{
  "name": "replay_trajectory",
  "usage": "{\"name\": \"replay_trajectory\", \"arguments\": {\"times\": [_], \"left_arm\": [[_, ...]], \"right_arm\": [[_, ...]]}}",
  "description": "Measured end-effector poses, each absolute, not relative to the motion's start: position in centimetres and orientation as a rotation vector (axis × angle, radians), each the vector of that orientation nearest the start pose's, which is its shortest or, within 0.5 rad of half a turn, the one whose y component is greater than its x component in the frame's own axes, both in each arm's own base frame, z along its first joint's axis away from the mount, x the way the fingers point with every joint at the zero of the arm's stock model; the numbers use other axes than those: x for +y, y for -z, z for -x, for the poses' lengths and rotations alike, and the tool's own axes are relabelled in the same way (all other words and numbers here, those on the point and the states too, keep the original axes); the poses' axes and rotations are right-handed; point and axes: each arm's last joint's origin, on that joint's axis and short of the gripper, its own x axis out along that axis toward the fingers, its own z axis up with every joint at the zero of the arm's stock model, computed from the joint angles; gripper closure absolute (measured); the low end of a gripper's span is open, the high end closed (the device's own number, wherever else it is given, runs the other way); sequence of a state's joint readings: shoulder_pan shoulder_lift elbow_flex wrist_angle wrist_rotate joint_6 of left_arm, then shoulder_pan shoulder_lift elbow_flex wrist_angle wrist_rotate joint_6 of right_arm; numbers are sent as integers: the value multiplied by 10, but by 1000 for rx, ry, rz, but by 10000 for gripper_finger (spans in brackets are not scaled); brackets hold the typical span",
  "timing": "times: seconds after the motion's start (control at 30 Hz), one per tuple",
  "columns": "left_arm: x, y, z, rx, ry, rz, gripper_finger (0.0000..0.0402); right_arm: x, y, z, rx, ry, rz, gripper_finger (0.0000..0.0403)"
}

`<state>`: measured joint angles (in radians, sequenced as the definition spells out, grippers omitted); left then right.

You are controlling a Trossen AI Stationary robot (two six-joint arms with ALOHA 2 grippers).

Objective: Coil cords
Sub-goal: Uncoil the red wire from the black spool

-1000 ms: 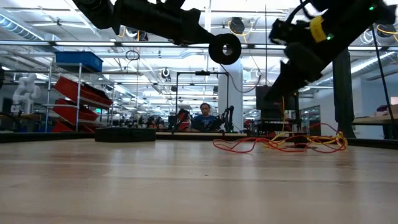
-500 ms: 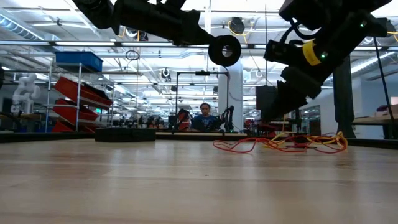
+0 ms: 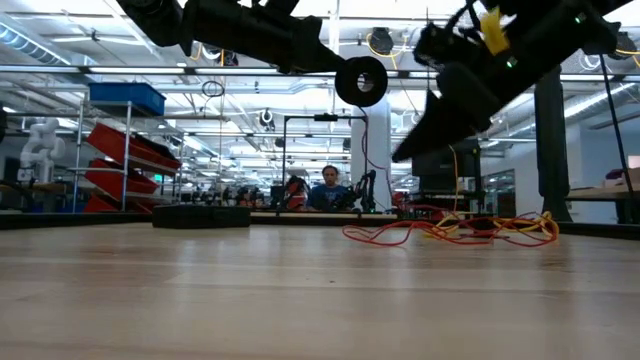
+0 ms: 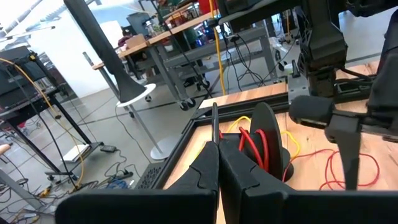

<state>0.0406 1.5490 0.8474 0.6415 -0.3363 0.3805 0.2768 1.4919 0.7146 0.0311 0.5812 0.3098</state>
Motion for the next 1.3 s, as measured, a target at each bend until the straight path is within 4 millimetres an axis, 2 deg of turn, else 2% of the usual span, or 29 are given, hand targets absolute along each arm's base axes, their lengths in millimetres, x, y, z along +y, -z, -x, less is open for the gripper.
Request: {"name": "replay_trajectory", "arguments": {"times": [0.1,0.3,0.57,0.77,0.93,1.17,1.3], "left_arm": [[23,-249,-334,131,-361,-385,402],[23,-249,-334,131,-361,-385,402],[23,-249,-334,130,-361,-385,402],[23,-250,-334,130,-361,-385,402],[23,-250,-334,130,-360,-385,402],[23,-249,-334,130,-360,-385,402],[23,-250,-334,130,-360,-385,402]], "right_arm": [[62,-182,-280,567,390,49,199],[49,-189,-282,499,586,163,199],[25,-198,-292,429,600,159,200],[10,-198,-298,404,599,134,206],[9,-199,-301,384,570,138,256],[10,-199,-301,386,550,144,386],[11,-200,-302,367,549,127,397]]}}
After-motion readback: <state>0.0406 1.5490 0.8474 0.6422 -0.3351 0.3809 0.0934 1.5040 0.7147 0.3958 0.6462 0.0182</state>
